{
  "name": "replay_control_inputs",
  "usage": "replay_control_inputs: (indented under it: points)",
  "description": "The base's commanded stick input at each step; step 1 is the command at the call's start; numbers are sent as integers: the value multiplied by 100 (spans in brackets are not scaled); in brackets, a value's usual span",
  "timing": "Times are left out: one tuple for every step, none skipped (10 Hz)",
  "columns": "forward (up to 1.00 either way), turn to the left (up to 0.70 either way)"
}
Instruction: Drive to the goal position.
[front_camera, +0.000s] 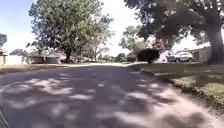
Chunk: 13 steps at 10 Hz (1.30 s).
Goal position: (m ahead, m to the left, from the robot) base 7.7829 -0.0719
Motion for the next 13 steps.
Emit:
replay_control_inputs:
  points:
    - [70, 3]
    - [70, 3]
    - [70, 3]
    - [70, 3]
    - [70, 3]
    - [70, 3]
    - [70, 3]
    - [70, 3]
    - [70, 3]
    - [70, 3]
    - [70, 3]
    - [70, 3]
    - [70, 3]
